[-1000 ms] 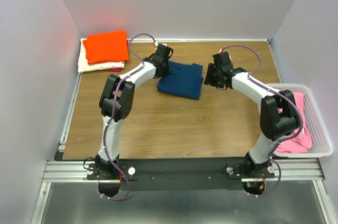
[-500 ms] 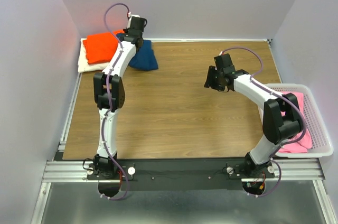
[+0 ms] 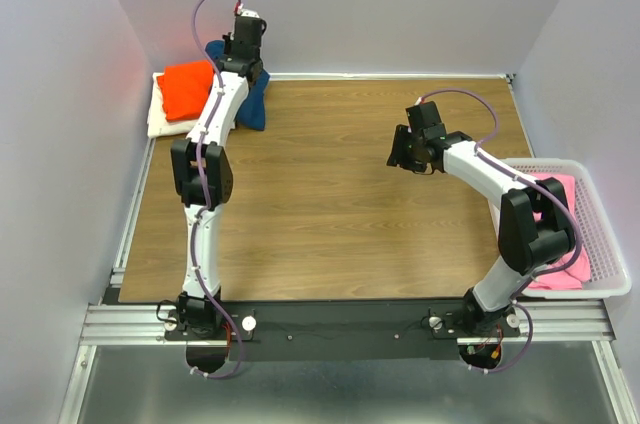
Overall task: Fold and stack the t-shirts
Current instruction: Neatly place the folded tshirt to the corner, then reset both grippers
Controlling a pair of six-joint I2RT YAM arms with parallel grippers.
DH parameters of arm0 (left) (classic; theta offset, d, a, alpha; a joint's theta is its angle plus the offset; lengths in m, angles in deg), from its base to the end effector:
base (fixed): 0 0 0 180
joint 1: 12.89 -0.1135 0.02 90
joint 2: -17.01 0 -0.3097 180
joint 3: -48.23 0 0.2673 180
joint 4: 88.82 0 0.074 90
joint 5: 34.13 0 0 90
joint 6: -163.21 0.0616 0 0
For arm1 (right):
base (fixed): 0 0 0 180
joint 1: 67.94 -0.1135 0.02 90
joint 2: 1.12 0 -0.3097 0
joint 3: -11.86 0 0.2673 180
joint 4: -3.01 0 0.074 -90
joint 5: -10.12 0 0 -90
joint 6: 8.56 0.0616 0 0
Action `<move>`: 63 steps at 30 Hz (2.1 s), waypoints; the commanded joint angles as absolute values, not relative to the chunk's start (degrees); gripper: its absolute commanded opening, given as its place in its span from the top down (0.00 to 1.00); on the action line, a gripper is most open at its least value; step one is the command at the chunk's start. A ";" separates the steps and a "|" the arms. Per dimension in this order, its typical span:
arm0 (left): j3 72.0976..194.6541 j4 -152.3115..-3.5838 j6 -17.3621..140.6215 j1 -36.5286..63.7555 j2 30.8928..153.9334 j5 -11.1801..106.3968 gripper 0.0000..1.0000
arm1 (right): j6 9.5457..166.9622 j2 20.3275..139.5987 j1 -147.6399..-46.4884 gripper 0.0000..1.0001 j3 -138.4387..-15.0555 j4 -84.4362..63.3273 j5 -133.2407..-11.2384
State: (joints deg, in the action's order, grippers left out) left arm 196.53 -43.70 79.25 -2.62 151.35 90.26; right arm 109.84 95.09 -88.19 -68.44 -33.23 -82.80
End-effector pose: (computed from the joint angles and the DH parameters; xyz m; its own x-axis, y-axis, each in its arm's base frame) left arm 0.5992 -0.0732 0.3349 -0.5409 0.1862 -0.8202 -0.2731 0.8835 0.3807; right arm 0.3705 0.1333 0.2411 -0.8021 0.2104 -0.5589 0.0741 0.9637 0.2565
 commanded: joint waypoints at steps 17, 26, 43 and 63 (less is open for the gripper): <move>200.78 -47.54 82.97 -4.36 142.69 84.52 1.00 | 109.04 94.42 -88.33 0.44 -69.49 -34.92 -82.87; 199.90 -47.81 82.88 -5.50 141.11 83.38 1.00 | 109.04 94.33 -88.33 0.44 -69.84 -35.09 -82.96; 199.71 -47.20 77.00 -14.99 149.19 81.62 0.73 | 108.60 96.79 -88.33 0.44 -71.42 -35.53 -82.08; 181.73 -53.43 54.15 -18.60 131.63 60.37 0.02 | 110.26 91.35 -88.33 0.44 -70.02 -35.71 -84.80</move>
